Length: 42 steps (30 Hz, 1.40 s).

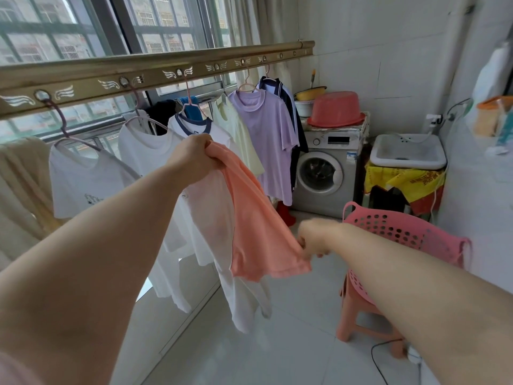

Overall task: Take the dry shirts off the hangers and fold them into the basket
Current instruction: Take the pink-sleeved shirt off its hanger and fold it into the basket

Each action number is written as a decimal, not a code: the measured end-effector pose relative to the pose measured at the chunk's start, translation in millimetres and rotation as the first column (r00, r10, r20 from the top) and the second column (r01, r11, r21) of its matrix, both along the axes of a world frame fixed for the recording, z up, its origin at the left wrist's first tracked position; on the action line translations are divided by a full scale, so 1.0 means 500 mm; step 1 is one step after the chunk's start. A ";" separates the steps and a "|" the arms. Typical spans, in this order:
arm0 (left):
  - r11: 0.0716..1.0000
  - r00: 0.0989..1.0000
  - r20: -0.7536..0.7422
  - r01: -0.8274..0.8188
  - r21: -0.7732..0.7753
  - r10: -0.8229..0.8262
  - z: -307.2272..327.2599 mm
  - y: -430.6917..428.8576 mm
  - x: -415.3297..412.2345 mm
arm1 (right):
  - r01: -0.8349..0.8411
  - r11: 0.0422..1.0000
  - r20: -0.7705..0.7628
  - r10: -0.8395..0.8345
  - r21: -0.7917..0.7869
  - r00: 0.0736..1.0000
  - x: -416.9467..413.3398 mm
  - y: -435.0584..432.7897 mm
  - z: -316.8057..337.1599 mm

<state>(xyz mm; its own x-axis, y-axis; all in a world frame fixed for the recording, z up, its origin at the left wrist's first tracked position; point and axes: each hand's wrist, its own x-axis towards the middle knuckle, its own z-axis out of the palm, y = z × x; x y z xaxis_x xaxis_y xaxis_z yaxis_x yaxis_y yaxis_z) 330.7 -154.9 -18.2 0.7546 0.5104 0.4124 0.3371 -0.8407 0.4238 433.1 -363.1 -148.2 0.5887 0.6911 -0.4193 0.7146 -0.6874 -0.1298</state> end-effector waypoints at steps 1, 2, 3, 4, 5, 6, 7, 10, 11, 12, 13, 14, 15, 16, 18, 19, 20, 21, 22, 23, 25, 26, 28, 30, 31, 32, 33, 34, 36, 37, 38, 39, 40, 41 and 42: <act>1.000 1.000 0.002 -0.007 0.003 0.007 0.002 0.001 0.000 | -0.024 0.977 0.029 0.030 -0.210 0.999 0.000 -0.008 -0.005; 1.000 1.000 0.005 -0.012 0.006 0.012 0.002 0.002 0.000 | -0.022 0.941 0.056 0.043 -0.338 0.997 0.003 -0.016 -0.009; 1.000 1.000 0.005 -0.015 0.010 0.015 0.003 0.002 -0.001 | -0.018 0.920 0.074 0.051 -0.390 0.996 0.006 -0.021 -0.006; 1.000 1.000 0.005 -0.017 0.014 0.017 0.003 0.002 -0.001 | -0.009 0.930 0.093 0.046 -0.367 0.995 0.011 -0.023 -0.002; 1.000 1.000 0.003 -0.020 0.015 0.020 0.003 0.001 -0.001 | 0.009 0.950 0.120 0.030 -0.312 0.992 0.018 -0.022 0.004; 1.000 1.000 0.001 -0.021 0.014 0.021 0.003 0.001 0.000 | 0.033 0.972 0.141 0.000 -0.233 0.990 0.024 -0.020 0.010; 1.000 1.000 -0.004 -0.022 0.013 0.022 0.002 -0.001 0.001 | 0.059 0.987 0.164 -0.035 -0.146 0.986 0.030 -0.017 0.016; 1.000 1.000 -0.013 -0.012 -0.001 0.012 -0.002 -0.005 0.004 | 0.074 0.997 0.115 -0.077 0.038 0.990 0.031 -0.005 0.029; 1.000 1.000 -0.012 -0.008 -0.005 0.008 -0.002 -0.008 0.005 | 0.050 0.997 0.081 -0.055 0.062 0.995 0.028 0.000 0.026; 1.000 1.000 -0.012 -0.006 -0.009 0.006 -0.001 -0.008 0.006 | 0.033 0.996 0.058 -0.038 0.087 0.998 0.026 0.004 0.016; 1.000 1.000 -0.008 -0.002 -0.011 0.002 0.001 -0.009 0.006 | 0.034 0.991 0.036 -0.039 0.128 0.999 0.025 0.008 0.006; 1.000 1.000 -0.004 0.001 -0.016 -0.001 0.003 -0.008 0.006 | 0.049 0.983 0.023 -0.054 0.175 0.998 0.027 0.011 -0.006; 1.000 1.000 -0.003 0.001 -0.019 -0.001 0.005 -0.008 0.004 | 0.069 0.976 0.020 -0.075 0.205 0.997 0.029 0.011 -0.014; 1.000 1.000 -0.006 -0.014 -0.013 0.014 0.006 -0.005 0.002 | 0.086 0.970 0.026 -0.095 0.228 0.995 0.029 0.008 -0.018; 0.993 0.994 -0.023 -0.107 0.054 0.109 0.005 0.001 -0.003 | 0.113 0.950 0.023 -0.125 0.291 0.992 0.034 0.000 -0.019; 0.979 0.983 -0.024 -0.180 0.095 0.183 0.004 0.004 -0.008 | 0.135 0.933 0.009 -0.146 0.333 0.989 0.034 -0.004 -0.015; 0.961 0.968 -0.009 -0.250 0.118 0.253 0.002 0.008 -0.012 | 0.156 0.907 -0.001 -0.169 0.391 0.986 0.036 -0.007 -0.010; 0.945 0.952 0.011 -0.306 0.110 0.307 -0.002 0.012 -0.016 | 0.190 0.865 -0.022 -0.204 0.465 0.979 0.037 -0.010 -0.004; 0.937 0.940 0.022 -0.340 0.081 0.340 -0.007 0.017 -0.019 | 0.220 0.805 -0.045 -0.234 0.552 0.971 0.037 -0.011 0.002; 0.935 0.936 0.023 -0.352 0.037 0.351 -0.012 0.020 -0.020 | 0.246 0.728 -0.082 -0.253 0.640 0.964 0.036 -0.010 0.007; 0.948 0.952 0.013 -0.304 -0.096 0.307 -0.024 0.019 -0.014 | 0.257 0.567 -0.136 -0.248 0.782 0.959 0.028 -0.004 0.017; 0.952 0.968 0.008 -0.244 -0.184 0.250 -0.032 0.013 -0.009 | 0.233 0.506 -0.126 -0.238 0.830 0.963 0.021 0.000 0.025; 0.938 0.997 -0.010 -0.078 -0.339 0.080 -0.049 -0.008 -0.001 | 0.151 0.436 -0.057 -0.220 0.887 0.974 0.007 0.012 0.037; 0.910 0.988 -0.092 0.078 -0.408 -0.126 -0.060 -0.029 -0.002 | 0.062 0.408 0.020 -0.192 0.911 0.981 -0.004 0.026 0.045; 0.892 0.964 -0.149 0.136 -0.430 -0.219 -0.065 -0.034 -0.002 | 0.030 0.400 0.046 -0.178 0.916 0.983 -0.007 0.031 0.046; 0.879 0.934 -0.212 0.171 -0.444 -0.288 -0.069 -0.039 -0.003 | 0.004 0.394 0.069 -0.169 0.919 0.983 -0.009 0.036 0.047; 0.871 0.901 -0.273 0.188 -0.454 -0.337 -0.071 -0.046 -0.004 | -0.020 0.388 0.091 -0.166 0.921 0.982 -0.010 0.038 0.047; 0.864 0.872 -0.319 0.197 -0.463 -0.370 -0.073 -0.053 -0.005 | -0.042 0.382 0.112 -0.165 0.923 0.980 -0.011 0.041 0.048; 0.870 0.837 -0.380 0.204 -0.448 -0.392 -0.076 -0.067 -0.003 | -0.075 0.359 0.140 -0.160 0.930 0.977 -0.015 0.047 0.048; 0.878 0.834 -0.393 0.204 -0.433 -0.388 -0.078 -0.070 0.000 | -0.085 0.343 0.146 -0.158 0.936 0.977 -0.017 0.050 0.047; 0.879 0.838 -0.386 0.206 -0.431 -0.385 -0.080 -0.073 0.001 | -0.091 0.327 0.149 -0.158 0.941 0.976 -0.020 0.054 0.047; 0.875 0.850 -0.365 0.202 -0.441 -0.380 -0.082 -0.075 0.003 | -0.096 0.309 0.151 -0.160 0.946 0.976 -0.022 0.057 0.047; 0.869 0.865 -0.336 0.199 -0.452 -0.373 -0.083 -0.075 0.004 | -0.102 0.290 0.154 -0.162 0.952 0.975 -0.025 0.060 0.048; 0.866 0.882 -0.308 0.189 -0.462 -0.357 -0.085 -0.073 0.005 | -0.105 0.271 0.154 -0.165 0.957 0.974 -0.026 0.061 0.049; 0.866 0.898 -0.286 0.174 -0.469 -0.336 -0.088 -0.069 0.008 | -0.105 0.253 0.152 -0.171 0.962 0.974 -0.026 0.062 0.050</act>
<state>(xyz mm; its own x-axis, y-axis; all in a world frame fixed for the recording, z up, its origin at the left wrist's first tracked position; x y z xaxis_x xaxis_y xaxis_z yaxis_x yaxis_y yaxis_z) 334.6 -189.5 -62.3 0.9333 0.3417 -0.1106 0.3275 -0.6835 0.6523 420.2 -332.2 -123.1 0.5855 0.4732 0.6582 0.7943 -0.1725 -0.5825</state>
